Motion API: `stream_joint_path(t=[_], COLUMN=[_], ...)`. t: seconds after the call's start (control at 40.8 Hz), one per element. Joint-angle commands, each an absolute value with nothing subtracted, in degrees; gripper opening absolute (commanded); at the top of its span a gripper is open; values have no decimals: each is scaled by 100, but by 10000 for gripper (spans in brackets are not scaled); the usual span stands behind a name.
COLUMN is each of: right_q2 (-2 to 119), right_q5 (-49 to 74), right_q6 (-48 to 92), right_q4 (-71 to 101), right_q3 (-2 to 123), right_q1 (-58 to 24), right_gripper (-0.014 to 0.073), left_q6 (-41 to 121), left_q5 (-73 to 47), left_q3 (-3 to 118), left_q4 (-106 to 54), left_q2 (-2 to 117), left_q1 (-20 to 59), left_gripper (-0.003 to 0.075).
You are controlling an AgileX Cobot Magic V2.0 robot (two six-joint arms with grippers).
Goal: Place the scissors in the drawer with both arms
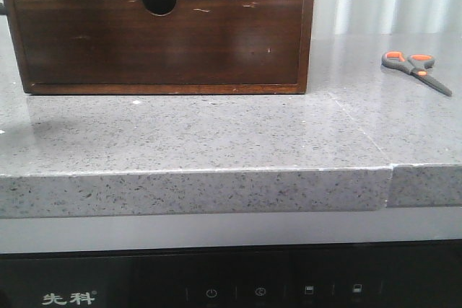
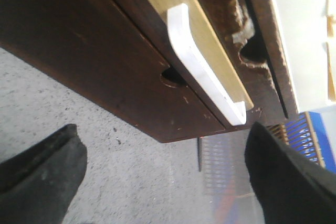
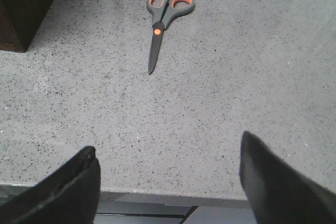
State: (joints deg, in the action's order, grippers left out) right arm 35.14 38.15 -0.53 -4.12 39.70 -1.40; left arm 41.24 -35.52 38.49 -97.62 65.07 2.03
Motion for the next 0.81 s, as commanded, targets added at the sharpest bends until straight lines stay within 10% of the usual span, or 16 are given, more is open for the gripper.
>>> stream_joint_path(t=[0.0,0.49,0.784], right_q2=[3551,3551,3551], right_q5=[3431,3373,3385], right_q6=[0,0,0], right_q4=[-493,-493,-493], right_q3=[4163,4163,4163], right_q1=[-124,-124,-124], right_gripper=[572,572,572], left_q6=[4685,4788,4788], left_q5=[-4065,-5444,-5449], left_q3=[4047,5563,6015], left_q4=[-10663,-10663,-10663], left_q2=[6784,8534,8888], left_q1=[198,198,198], left_gripper=[599,590,363])
